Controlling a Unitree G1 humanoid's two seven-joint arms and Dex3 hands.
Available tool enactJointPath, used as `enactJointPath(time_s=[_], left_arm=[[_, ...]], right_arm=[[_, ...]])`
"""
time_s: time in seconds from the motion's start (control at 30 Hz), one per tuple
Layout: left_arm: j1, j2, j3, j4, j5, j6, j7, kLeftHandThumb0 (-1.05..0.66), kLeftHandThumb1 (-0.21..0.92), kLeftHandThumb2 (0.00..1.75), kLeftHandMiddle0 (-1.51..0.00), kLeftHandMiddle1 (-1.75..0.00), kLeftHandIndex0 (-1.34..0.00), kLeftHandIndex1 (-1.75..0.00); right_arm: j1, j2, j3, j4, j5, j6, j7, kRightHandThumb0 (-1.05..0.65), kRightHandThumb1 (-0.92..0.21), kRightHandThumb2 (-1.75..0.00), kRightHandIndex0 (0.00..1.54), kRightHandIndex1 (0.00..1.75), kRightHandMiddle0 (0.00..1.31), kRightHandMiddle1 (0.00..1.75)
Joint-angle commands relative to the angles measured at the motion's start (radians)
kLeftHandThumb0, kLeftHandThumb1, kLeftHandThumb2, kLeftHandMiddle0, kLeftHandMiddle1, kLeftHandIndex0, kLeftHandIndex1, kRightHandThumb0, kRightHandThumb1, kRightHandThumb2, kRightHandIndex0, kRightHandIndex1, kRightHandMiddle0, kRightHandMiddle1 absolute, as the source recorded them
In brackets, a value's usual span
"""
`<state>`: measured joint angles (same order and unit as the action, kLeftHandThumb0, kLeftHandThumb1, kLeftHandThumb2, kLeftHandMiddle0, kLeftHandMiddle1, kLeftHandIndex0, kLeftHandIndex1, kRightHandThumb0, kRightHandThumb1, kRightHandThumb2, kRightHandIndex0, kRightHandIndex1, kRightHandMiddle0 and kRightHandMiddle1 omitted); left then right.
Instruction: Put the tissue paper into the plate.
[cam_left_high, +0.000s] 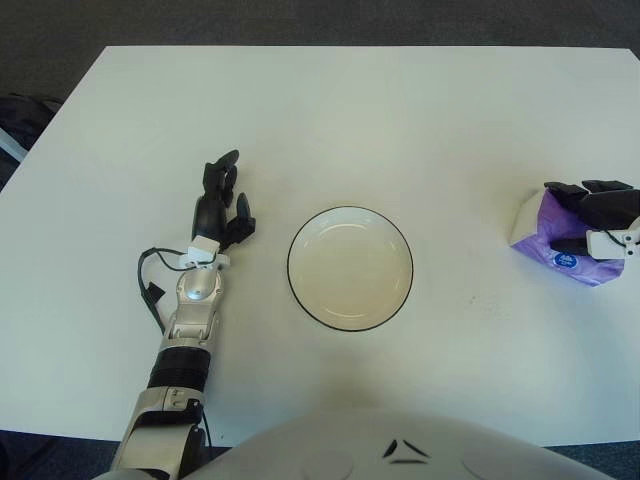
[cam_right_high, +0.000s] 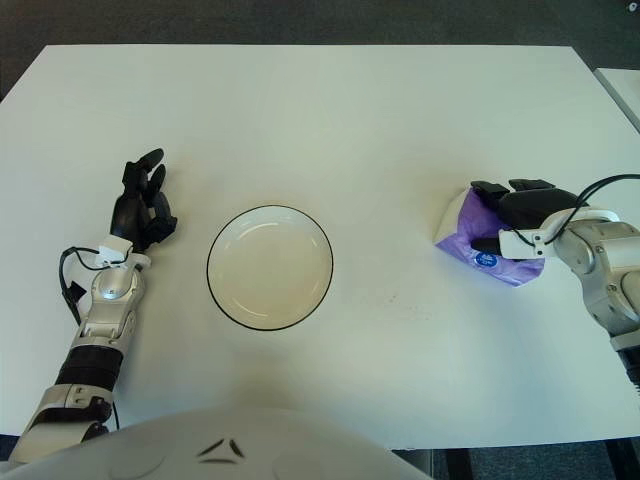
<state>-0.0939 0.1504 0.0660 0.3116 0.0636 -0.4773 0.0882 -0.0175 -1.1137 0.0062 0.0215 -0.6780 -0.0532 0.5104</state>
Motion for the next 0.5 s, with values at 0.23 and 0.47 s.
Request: enactJointPath(time_s=[0.23,0.47], left_arm=[[0.102,-0.018,-0.007,0.088,0.013,0.027,-0.002,-0.66,0.92,0.93,-0.32,-0.04,0.00,-0.80],[0.104,-0.014,-0.006,0.086,0.033,0.032,0.016,-0.66,0.92,0.93,-0.31,-0.03,0.00,-0.80]], right_arm=[[-0.021,0.080,0.119,0.133,-0.048,-0.019,-0.069,-1.01,-0.92,-0.38,0.30,0.54,0.04,1.08],[0.000,0.151,0.090,0.080,-0.056,0.058,-0.204,-0.73,-0.66,-0.46,0.53,1.25,0.43,1.70]])
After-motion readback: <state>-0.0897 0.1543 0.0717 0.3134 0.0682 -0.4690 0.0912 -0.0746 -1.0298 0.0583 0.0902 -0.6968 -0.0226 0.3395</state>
